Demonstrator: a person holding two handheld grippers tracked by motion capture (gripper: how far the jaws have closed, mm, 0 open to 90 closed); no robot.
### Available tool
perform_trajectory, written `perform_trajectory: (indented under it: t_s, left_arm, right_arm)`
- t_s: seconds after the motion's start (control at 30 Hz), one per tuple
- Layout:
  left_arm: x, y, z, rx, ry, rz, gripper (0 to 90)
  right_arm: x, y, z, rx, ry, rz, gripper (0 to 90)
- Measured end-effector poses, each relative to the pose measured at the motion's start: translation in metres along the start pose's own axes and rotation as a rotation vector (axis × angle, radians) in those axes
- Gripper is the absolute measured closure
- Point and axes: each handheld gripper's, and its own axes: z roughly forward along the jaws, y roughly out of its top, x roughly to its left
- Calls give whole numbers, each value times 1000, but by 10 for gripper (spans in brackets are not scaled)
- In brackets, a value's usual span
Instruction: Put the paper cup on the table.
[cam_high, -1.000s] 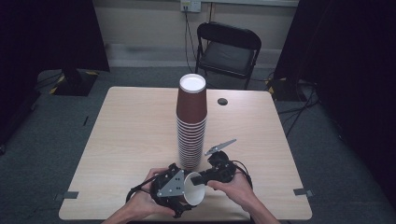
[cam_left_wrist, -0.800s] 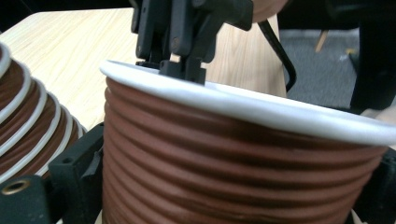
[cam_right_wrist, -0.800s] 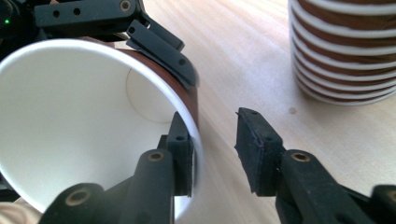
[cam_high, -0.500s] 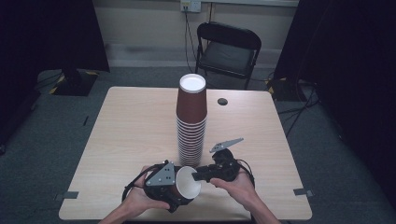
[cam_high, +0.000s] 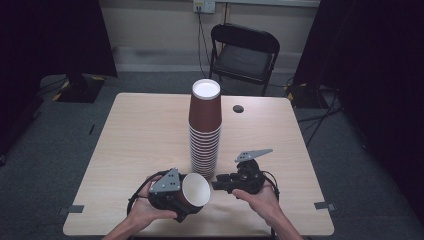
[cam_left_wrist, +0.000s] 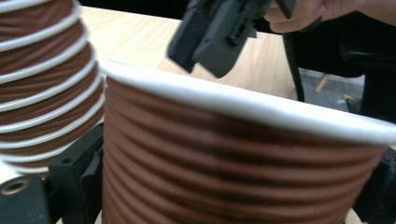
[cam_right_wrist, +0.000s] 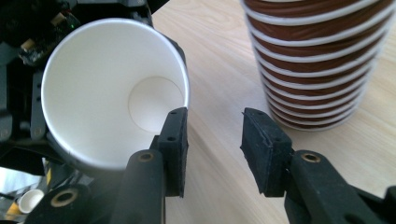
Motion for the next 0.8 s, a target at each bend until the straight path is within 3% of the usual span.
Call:
perform_trajectory:
  t_s: [0.37, 0.57, 0.8]
  left_arm:
    - [12, -1, -11, -37, 43, -66, 63]
    - [18, -2, -15, -47, 91, -99, 62]
    - [25, -1, -23, -70, 122, -113, 62]
  right_arm:
    - [-8, -11, -12, -39, -38, 17, 605]
    - [-13, -19, -19, -46, -103, 13, 557]
    - [-20, -26, -22, -61, -137, 26, 505]
